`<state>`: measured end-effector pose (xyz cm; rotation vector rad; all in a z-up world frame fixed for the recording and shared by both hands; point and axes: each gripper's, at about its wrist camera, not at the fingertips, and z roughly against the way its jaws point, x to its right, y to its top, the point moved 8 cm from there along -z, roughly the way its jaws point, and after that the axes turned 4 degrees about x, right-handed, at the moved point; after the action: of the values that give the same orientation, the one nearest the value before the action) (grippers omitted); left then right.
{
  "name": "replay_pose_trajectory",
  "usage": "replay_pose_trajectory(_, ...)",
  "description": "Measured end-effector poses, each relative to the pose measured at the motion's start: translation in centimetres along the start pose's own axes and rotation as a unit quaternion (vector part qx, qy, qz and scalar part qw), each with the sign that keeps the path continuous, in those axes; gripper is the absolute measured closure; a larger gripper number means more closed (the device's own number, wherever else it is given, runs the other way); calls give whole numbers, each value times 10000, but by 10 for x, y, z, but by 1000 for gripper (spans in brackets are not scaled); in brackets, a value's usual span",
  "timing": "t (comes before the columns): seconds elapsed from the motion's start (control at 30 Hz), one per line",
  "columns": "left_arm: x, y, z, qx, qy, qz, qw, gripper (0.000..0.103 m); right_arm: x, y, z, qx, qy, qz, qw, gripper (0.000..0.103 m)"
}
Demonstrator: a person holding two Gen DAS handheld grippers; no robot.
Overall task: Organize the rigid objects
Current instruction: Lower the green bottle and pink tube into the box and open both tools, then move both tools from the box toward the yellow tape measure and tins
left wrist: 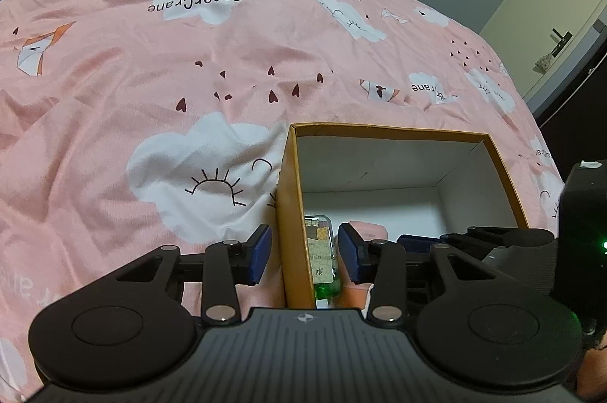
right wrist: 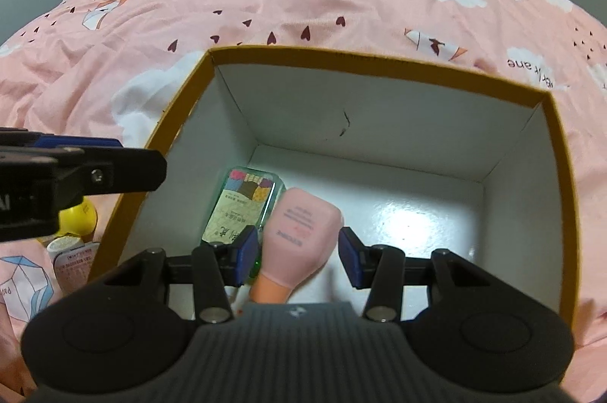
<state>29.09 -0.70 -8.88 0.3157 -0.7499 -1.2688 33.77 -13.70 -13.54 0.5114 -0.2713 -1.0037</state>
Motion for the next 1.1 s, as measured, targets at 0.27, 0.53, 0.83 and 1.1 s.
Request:
replay_pose_trajectory(0.27,-2,0,4,-14,-51,-2,10000,55,-1,3,17,123,-50,34,9999,56)
replay_pose_trajectory(0.53,-1,-3,21,201,1,-67,9998,55,-18,1,46,409,101,129,9990,56)
replay_pose_trajectory(0.83,-13,-6,54,608,245,-171,9977,55,-45,5,82,935,297,95,9951,53)
replay_pose_trajectory(1.1,-39,-16,80,835,378,-182,9956,55,-81,7,99,1177,546,596,9898,49)
